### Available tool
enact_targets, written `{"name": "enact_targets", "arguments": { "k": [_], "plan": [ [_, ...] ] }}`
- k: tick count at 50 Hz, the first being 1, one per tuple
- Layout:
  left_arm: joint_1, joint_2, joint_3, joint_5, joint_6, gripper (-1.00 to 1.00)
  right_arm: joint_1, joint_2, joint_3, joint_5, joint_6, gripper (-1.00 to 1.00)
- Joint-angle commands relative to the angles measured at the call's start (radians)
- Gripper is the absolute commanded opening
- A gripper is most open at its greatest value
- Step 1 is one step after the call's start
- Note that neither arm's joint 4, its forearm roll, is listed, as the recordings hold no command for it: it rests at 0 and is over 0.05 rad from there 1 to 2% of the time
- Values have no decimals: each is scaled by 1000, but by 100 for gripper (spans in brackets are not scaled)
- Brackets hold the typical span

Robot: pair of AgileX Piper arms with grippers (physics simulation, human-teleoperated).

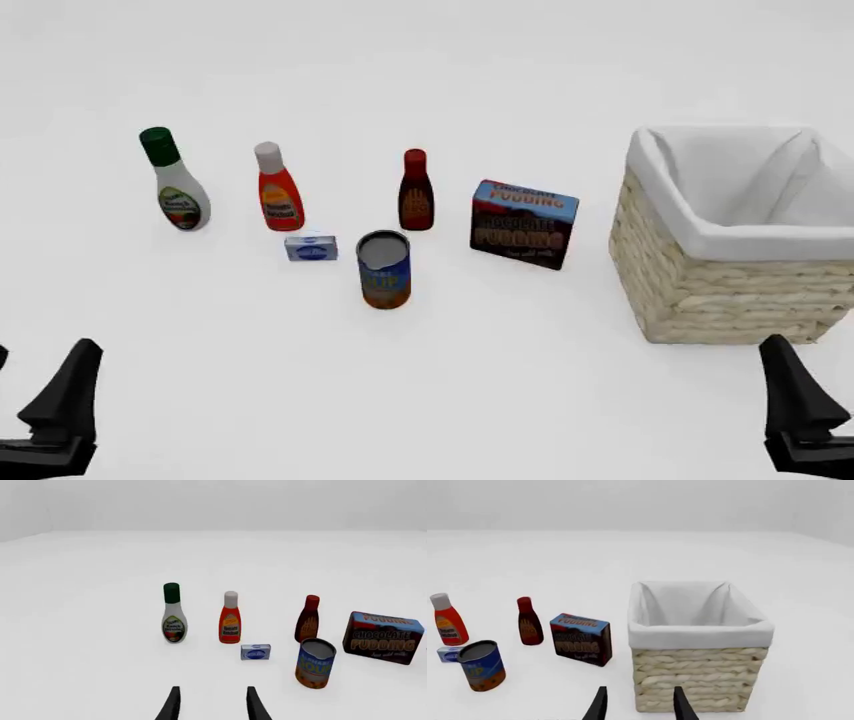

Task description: Pick the bbq sauce and place it in the basket.

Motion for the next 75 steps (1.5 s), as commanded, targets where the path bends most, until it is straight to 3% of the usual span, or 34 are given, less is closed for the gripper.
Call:
{"name": "enact_targets", "arguments": {
  "k": [1, 18, 26, 35, 55, 57, 70, 74, 75],
  "plan": [
    [0, 5, -3, -1, 0, 100, 22, 16, 24, -36, 7, 100],
    [-2, 5, -3, -1, 0, 100, 37, 40, -29, -8, -12, 100],
    [-2, 5, -3, -1, 0, 100, 87, 153, -121, -23, -30, 100],
    [-2, 5, -3, -1, 0, 100, 83, 324, -244, -31, -18, 100],
    [-2, 5, -3, -1, 0, 100, 124, 630, -433, -46, -98, 100],
    [-2, 5, -3, -1, 0, 100, 131, 664, -462, -38, -137, 100],
    [-2, 5, -3, -1, 0, 100, 185, 823, -659, 26, -79, 100],
    [-2, 5, -3, -1, 0, 100, 199, 896, -741, 49, -53, 100],
    [-2, 5, -3, -1, 0, 100, 212, 926, -762, 49, -21, 100]
  ]
}}
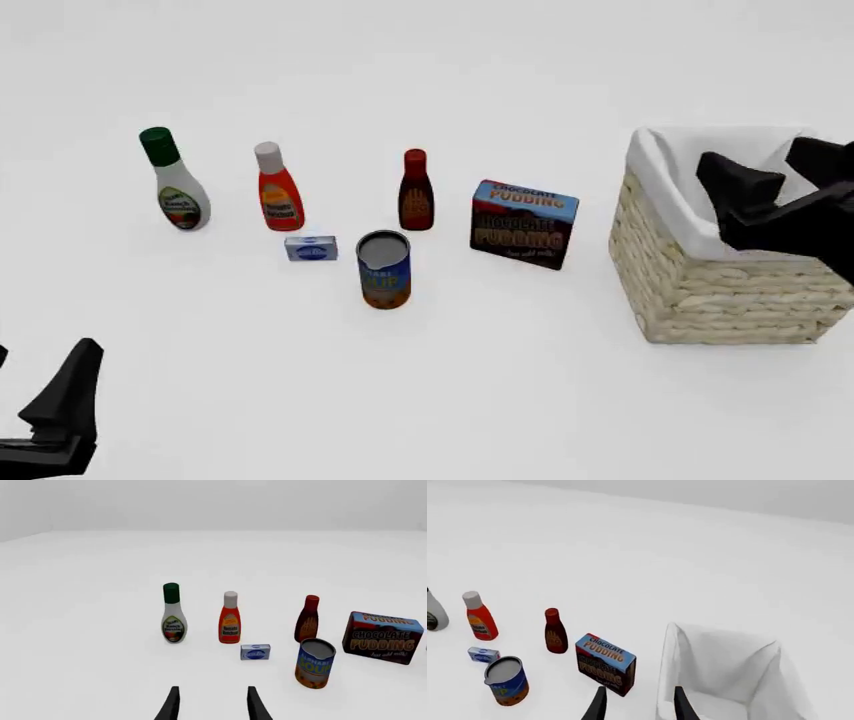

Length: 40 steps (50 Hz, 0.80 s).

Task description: Pick the bbq sauce and place it in the basket.

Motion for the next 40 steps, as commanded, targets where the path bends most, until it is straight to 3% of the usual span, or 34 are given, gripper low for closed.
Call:
{"name": "enact_targets", "arguments": {
  "k": [1, 11, 29, 35, 40],
  "plan": [
    [0, 0, 0, 0, 0, 100, 52, 196, -195, 46, 75, 100],
    [0, 0, 0, 0, 0, 100, 82, 422, -399, 53, 61, 100],
    [0, 0, 0, 0, 0, 100, 171, 619, -623, 123, 47, 100],
    [0, 0, 0, 0, 0, 100, 219, 698, -712, 162, 92, 100],
    [0, 0, 0, 0, 0, 100, 222, 751, -768, 185, 88, 100]
  ]
}}
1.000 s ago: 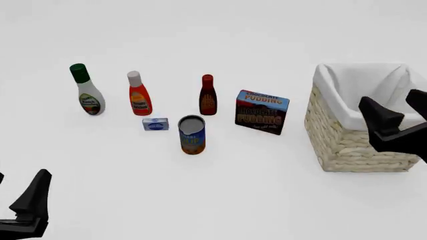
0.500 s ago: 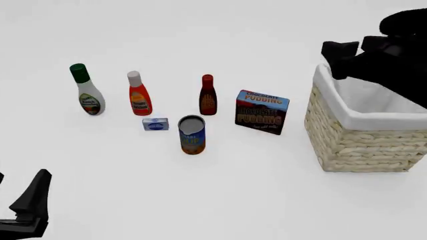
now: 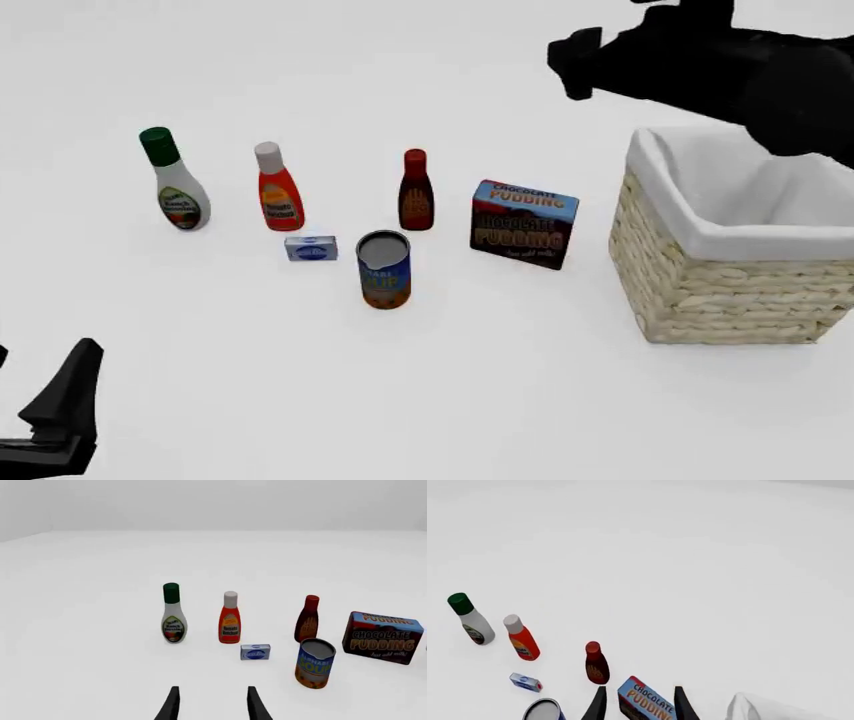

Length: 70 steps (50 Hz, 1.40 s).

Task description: Pick the bbq sauce and place it in the basket.

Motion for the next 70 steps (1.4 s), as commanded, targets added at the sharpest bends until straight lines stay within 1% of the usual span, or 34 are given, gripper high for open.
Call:
{"name": "enact_targets", "arguments": {
  "k": [1, 3, 6, 8, 11, 12, 14, 16, 18, 33, 35, 42, 48, 51, 52, 63, 64, 68, 70],
  "plan": [
    [0, 0, 0, 0, 0, 100, 45, 130, -144, 54, 19, 100],
    [0, 0, 0, 0, 0, 100, 54, 151, -165, 66, 25, 100],
    [0, 0, 0, 0, 0, 100, 60, 181, -195, 77, 14, 100],
    [0, 0, 0, 0, 0, 100, 63, 209, -227, 92, 24, 100],
    [0, 0, 0, 0, 0, 100, 71, 231, -255, 105, 19, 100],
    [0, 0, 0, 0, 0, 100, 77, 245, -272, 116, 32, 100],
    [0, 0, 0, 0, 0, 100, 86, 265, -300, 125, 20, 100],
    [0, 0, 0, 0, 0, 100, 94, 285, -325, 137, 34, 100],
    [0, 0, 0, 0, 0, 100, 99, 304, -346, 143, 27, 100],
    [0, 0, 0, 0, 0, 100, 133, 493, -580, 233, 35, 100],
    [0, 0, 0, 0, 0, 100, 134, 502, -591, 237, 34, 100],
    [0, 0, 0, 0, 0, 100, 148, 592, -685, 271, 34, 100],
    [0, 0, 0, 0, 0, 100, 150, 673, -781, 310, 34, 100],
    [0, 0, 0, 0, 0, 100, 155, 715, -833, 336, 44, 100],
    [0, 0, 0, 0, 0, 100, 153, 727, -847, 341, 38, 100],
    [0, 0, 0, 0, 0, 100, 144, 883, -1066, 450, 37, 100],
    [0, 0, 0, 0, 0, 100, 144, 885, -1070, 452, 37, 100],
    [0, 0, 0, 0, 0, 100, 148, 946, -1166, 504, 32, 100],
    [0, 0, 0, 0, 0, 100, 147, 990, -1239, 545, 31, 100]
  ]
}}
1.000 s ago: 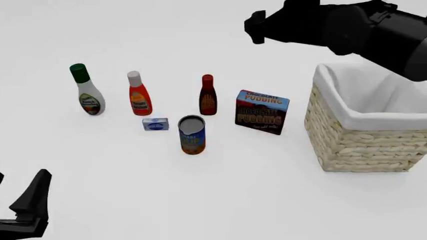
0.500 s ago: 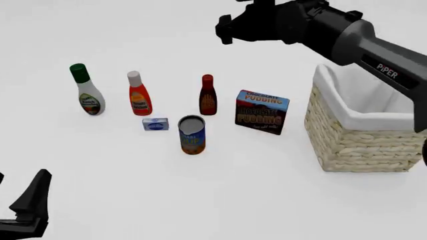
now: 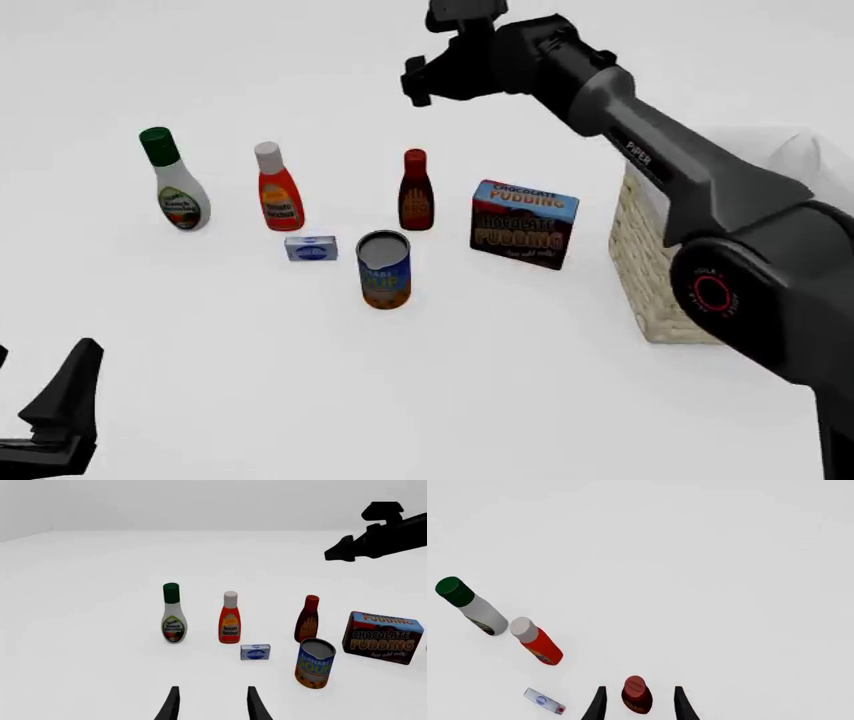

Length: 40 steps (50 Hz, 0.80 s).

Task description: Pick the bbq sauce and place it in the basket.

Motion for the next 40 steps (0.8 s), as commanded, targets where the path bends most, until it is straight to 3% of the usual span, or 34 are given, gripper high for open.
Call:
{"name": "enact_targets", "arguments": {
  "k": [1, 8, 10, 40],
  "plan": [
    [0, 0, 0, 0, 0, 100, 0, 163, -249, 130, -5, 100],
    [0, 0, 0, 0, 0, 100, 2, 328, -532, 288, -6, 100],
    [0, 0, 0, 0, 0, 100, -2, 354, -567, 307, -9, 100],
    [0, 0, 0, 0, 0, 100, 14, 450, -581, 337, -12, 100]
  ]
}}
